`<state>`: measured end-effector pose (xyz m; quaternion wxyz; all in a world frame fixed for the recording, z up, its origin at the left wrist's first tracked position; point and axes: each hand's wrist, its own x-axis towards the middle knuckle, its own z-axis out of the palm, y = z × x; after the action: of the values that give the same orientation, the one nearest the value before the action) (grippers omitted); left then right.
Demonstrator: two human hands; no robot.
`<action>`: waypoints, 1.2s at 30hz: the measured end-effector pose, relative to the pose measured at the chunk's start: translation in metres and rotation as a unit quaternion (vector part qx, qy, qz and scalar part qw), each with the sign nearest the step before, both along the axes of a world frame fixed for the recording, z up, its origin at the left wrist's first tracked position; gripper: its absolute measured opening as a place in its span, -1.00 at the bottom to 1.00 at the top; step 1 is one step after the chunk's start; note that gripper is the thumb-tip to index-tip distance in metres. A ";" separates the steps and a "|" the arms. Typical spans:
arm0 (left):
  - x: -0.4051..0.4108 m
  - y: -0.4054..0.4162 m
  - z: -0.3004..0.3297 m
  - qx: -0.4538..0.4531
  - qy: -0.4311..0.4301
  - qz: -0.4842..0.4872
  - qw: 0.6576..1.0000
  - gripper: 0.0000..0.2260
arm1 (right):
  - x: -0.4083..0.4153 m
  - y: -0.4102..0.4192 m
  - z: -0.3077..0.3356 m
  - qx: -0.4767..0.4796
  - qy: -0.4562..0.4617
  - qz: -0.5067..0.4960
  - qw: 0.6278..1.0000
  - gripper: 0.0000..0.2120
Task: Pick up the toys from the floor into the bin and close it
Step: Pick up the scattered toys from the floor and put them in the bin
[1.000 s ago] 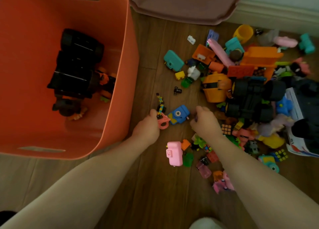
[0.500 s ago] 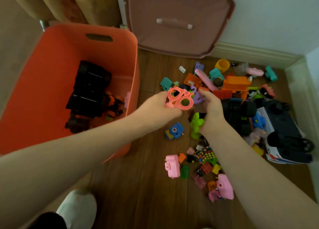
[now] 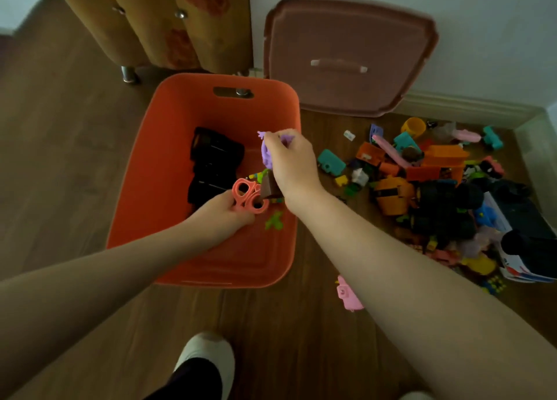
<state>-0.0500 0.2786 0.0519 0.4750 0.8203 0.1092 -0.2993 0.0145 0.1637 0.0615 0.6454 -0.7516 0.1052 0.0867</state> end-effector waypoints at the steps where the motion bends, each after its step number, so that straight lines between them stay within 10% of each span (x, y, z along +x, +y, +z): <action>1: -0.001 0.003 -0.004 -0.009 0.007 0.018 1.000 -0.85 | 0.000 0.002 0.000 -0.037 -0.008 0.020 0.999 -0.77; 7: -0.003 0.025 -0.034 0.049 0.075 0.133 0.987 -0.39 | -0.006 -0.011 -0.006 -0.219 -0.003 0.233 0.948 -0.68; 14: -0.002 -0.005 -0.018 0.220 -0.040 -0.021 0.974 -0.27 | 0.003 -0.079 -0.009 -0.323 -0.166 0.146 0.920 -0.75; 23: 0.022 -0.126 0.015 0.215 -0.310 -0.264 0.888 -0.60 | -0.023 -0.226 -0.061 -0.363 0.114 0.122 0.917 -0.74; 36: 0.037 -0.231 -0.115 0.331 -0.069 -0.483 0.807 -0.33 | -0.067 -0.279 -0.146 -0.467 0.116 0.312 0.819 -0.37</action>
<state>-0.0129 0.0472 -0.0631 -0.0251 0.8932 -0.2420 -0.3783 -0.0525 -0.1149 -0.0845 0.1386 -0.9397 -0.0331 0.3109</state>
